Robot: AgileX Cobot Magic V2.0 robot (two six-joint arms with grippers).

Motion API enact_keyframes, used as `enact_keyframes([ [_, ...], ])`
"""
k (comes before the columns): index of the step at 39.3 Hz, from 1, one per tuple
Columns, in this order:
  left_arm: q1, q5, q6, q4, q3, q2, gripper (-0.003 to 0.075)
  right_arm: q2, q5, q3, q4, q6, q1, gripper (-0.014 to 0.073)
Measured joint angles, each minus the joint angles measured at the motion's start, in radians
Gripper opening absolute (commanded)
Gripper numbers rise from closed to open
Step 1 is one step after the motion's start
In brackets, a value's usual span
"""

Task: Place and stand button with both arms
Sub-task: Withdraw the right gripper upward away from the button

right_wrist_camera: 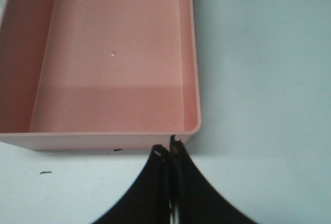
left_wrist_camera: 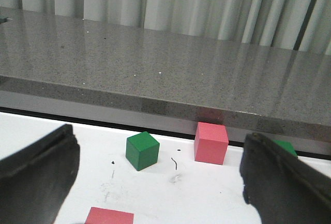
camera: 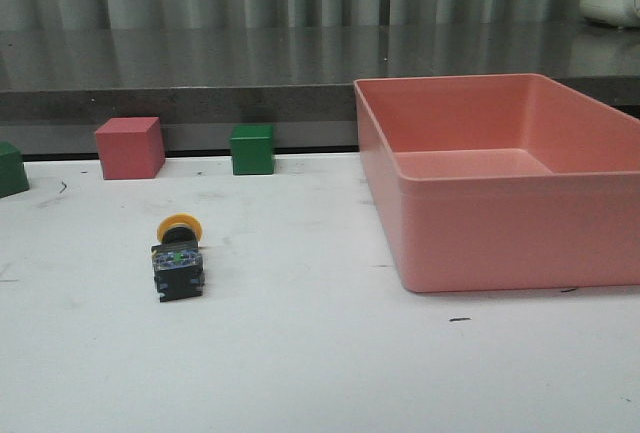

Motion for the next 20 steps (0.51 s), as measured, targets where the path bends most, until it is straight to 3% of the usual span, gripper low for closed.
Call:
enact_keyframes([
  [12,0.000,0.000,0.000,0.000,0.000,0.000,0.0597,-0.403,-0.330,0.356,-0.041,-0.002,0.000,-0.0062],
  [20,0.000,0.000,0.000,0.000,0.000,0.000,0.0597,-0.527,-0.516,0.456,-0.045,-0.002,0.000,-0.0062],
])
